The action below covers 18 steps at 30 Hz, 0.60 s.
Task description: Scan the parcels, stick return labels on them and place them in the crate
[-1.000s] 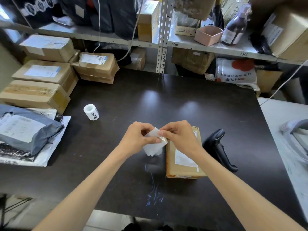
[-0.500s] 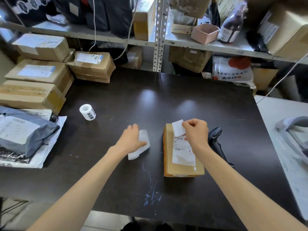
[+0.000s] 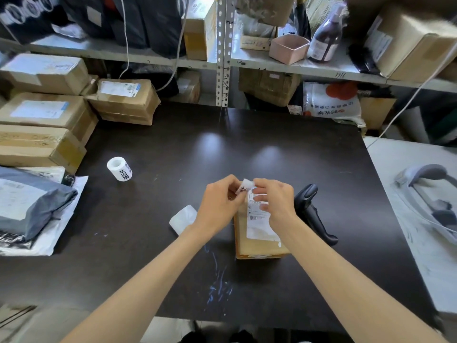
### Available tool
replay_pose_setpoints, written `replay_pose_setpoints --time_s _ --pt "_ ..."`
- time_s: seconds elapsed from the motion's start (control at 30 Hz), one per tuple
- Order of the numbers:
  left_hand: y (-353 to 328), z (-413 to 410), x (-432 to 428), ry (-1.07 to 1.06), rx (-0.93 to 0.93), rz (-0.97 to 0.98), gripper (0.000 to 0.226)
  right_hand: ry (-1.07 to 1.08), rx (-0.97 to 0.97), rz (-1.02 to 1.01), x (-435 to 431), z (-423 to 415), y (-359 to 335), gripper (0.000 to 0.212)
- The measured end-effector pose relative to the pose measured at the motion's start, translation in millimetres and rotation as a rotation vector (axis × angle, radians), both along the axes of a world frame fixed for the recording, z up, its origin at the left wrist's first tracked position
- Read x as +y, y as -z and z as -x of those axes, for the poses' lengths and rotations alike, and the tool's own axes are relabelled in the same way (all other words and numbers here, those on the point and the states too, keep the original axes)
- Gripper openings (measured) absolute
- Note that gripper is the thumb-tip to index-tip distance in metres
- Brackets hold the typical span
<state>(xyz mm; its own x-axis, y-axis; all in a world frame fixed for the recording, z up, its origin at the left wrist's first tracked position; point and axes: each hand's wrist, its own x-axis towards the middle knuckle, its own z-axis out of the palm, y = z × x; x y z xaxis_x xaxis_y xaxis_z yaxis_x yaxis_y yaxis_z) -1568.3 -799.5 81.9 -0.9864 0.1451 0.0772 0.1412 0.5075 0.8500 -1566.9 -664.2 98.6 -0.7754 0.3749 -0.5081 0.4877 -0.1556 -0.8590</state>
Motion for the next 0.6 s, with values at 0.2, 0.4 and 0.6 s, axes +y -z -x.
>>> replay_pose_setpoints --time_s 0.2,0.4,0.6 --pt "-2 6 -1 -0.077 -0.479 -0.611 0.014 -0.064 0.055 0.120 13 -16 6 0.014" --pt "4 -4 9 -0.050 -0.410 -0.276 0.015 -0.097 0.105 -0.100 20 -29 11 0.005" --pt "14 -20 28 0.057 -0.191 0.205 0.028 -0.088 0.064 -0.375 37 -53 28 0.007"
